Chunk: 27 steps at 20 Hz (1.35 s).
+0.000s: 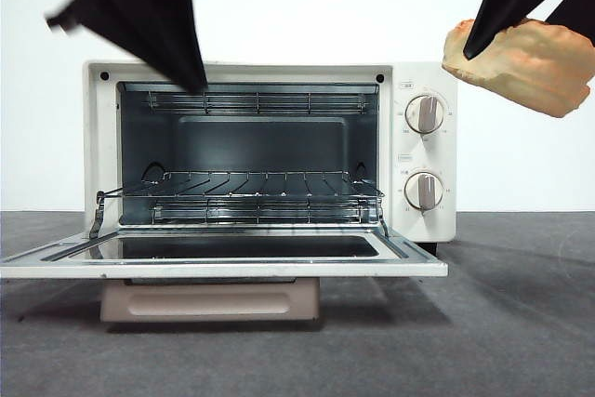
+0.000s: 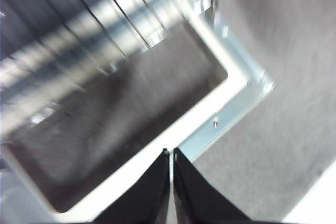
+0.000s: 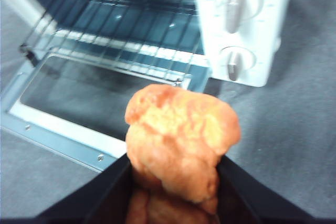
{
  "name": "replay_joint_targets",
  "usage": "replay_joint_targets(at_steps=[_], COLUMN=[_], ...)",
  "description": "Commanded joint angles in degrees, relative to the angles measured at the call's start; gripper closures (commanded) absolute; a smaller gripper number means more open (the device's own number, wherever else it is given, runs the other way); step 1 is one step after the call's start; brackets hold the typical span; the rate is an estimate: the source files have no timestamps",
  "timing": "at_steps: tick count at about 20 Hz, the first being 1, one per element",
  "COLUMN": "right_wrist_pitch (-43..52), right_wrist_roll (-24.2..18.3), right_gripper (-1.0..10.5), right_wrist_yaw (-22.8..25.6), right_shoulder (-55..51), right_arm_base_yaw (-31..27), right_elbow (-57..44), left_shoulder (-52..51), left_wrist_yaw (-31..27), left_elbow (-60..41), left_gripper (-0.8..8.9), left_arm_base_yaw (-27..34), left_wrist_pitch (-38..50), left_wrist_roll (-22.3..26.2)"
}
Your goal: The left arm flap open the oven, the right arm pick bread and place it into oven, the left arm flap close the oven
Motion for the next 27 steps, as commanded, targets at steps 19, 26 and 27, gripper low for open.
replay_joint_targets(at_steps=[19,26,27], right_wrist_pitch=[21.94,29.9,31.15], right_wrist_roll=[9.29,12.24,12.76], right_gripper=[7.5,7.5,7.5], right_wrist_yaw=[-2.78,8.66,10.21], right_shoulder=[37.46,46.99,47.98], right_arm_base_yaw=[8.5,8.37,8.35], right_elbow=[16.65,21.99,21.99], left_shoulder=[-36.09,-36.52,-36.52], left_wrist_yaw=[-1.84,-1.84,-1.84], left_elbow=[-16.04,-16.04,-16.04], left_gripper=[7.97,7.97,7.97], left_arm_base_yaw=[5.75,5.75,5.75], left_wrist_pitch=[-5.9,-7.93,-8.28], left_wrist_roll=[-1.22,-1.18,-1.2])
